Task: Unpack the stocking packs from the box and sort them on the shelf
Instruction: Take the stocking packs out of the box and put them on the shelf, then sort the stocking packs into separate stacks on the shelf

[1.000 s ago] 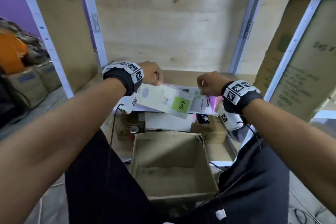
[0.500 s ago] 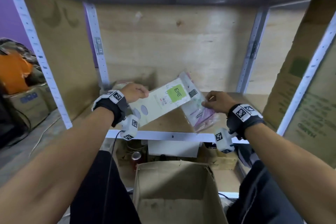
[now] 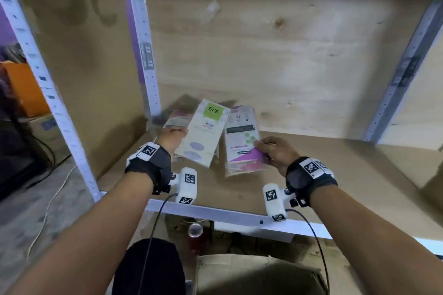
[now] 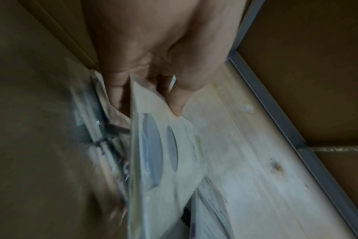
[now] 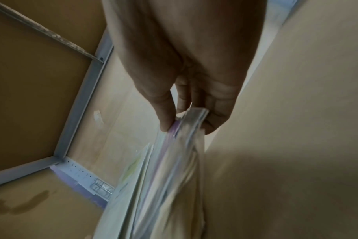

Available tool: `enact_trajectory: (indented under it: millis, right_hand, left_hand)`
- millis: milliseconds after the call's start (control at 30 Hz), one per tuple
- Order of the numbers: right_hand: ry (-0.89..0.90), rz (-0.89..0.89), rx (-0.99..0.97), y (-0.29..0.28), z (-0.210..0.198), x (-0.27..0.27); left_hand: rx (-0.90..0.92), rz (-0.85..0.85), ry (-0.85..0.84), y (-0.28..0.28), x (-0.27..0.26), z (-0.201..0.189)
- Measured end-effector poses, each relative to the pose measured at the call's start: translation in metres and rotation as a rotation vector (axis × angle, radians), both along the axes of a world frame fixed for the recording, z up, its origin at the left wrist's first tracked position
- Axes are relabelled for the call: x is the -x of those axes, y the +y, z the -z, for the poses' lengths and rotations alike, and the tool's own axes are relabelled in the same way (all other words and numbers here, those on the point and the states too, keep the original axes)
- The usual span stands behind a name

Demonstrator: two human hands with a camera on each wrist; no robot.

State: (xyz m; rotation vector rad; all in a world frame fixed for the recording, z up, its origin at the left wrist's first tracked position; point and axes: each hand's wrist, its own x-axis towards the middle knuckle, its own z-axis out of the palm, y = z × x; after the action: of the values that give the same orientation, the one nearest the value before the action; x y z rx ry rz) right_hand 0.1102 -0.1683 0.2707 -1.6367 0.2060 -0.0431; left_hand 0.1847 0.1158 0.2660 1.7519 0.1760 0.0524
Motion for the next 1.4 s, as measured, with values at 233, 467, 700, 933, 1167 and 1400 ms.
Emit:
enact_trajectory:
  millis: [233, 467, 700, 933, 1167, 1400]
  right_hand:
    - [0.064, -0.079, -0.142, 0.059, -0.009, -0.075]
    - [0.223, -0.062, 0.012, 0.093, 0.026, -0.134]
    - [0.186, -0.015, 0.127, 0.101, 0.039, -0.158]
    - [0.225, -0.085, 0.094, 0.099, 0.045, -0.15]
    - [0.189, -0.085, 0.109, 0.075, 0.037, -0.113]
    - [0.103, -0.113, -0.107, 0.036, 0.022, -0.049]
  left_hand:
    - [-0.17, -0.164, 0.023, 0.046, -0.077, -0.008]
    - [-0.432, -0.218, 0.148, 0.063, -0.111, 0.019]
    - [-0.414, -0.243, 0.095, 0.064, -0.12, 0.043]
    - [-0.702, -0.154, 0.123, 0.059, -0.102, 0.025]
    - [-0.823, -0.195, -0.151, 0.029, -0.053, -0.009]
    - [-0.696, 0.143, -0.276, -0.034, -0.008, -0.019]
